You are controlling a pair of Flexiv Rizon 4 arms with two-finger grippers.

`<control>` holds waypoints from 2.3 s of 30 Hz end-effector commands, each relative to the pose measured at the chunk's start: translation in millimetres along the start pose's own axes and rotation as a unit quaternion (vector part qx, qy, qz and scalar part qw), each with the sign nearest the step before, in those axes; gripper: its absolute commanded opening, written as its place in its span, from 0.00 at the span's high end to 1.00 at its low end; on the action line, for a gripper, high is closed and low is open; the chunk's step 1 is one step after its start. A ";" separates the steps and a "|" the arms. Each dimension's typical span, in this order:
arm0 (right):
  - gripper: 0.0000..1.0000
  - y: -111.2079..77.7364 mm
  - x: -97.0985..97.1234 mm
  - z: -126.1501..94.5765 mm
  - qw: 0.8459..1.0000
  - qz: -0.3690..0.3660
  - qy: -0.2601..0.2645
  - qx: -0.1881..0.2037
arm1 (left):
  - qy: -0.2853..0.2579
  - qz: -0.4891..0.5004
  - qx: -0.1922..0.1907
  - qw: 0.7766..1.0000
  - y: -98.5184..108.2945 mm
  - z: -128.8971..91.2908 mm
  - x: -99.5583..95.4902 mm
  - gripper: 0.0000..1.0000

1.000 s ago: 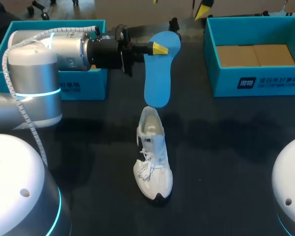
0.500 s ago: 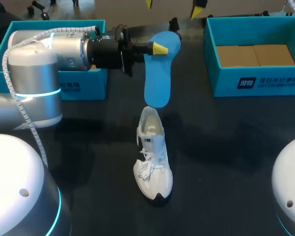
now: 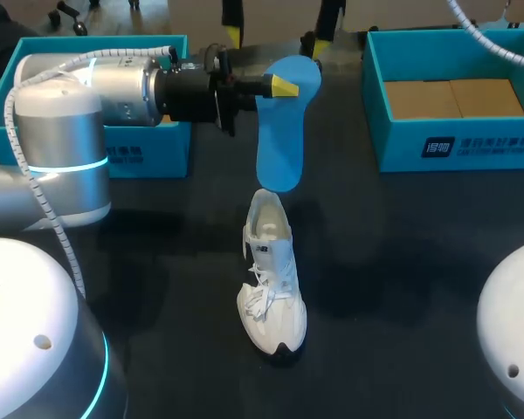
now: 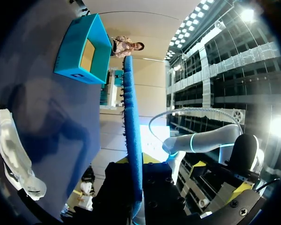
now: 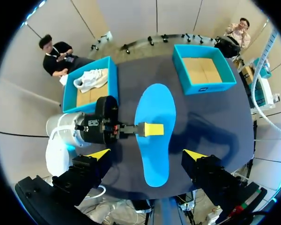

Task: Take the shoe out of the shoebox, open the shoe tongue, remove and reinsert the insole, then place the shoe into the shoebox

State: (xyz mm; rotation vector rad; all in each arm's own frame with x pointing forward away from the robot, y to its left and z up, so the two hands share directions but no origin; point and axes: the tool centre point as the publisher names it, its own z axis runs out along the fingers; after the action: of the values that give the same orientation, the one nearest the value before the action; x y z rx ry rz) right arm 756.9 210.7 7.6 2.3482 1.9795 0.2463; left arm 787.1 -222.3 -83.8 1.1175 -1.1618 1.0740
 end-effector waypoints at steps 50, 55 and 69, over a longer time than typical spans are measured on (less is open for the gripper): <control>0.00 -7.7 -54.6 10.8 0.990 -0.002 0.143 -0.004 | -0.002 0.000 0.000 1.000 1.0 -0.7 0.1 1.00; 0.00 -7.6 -64.7 9.2 0.984 -0.006 0.179 0.000 | -0.002 0.000 0.000 1.000 1.0 -0.7 0.1 1.00; 0.00 -7.0 -84.8 16.0 0.963 -0.007 0.270 -0.003 | -0.002 0.000 0.000 1.000 1.0 -0.7 0.1 1.00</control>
State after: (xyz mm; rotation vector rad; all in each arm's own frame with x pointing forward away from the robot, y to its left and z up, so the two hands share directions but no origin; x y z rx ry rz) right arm 741.4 135.3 -9.4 2.4139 2.1228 0.6519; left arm 787.2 -222.3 -83.8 1.1175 -1.1619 1.0739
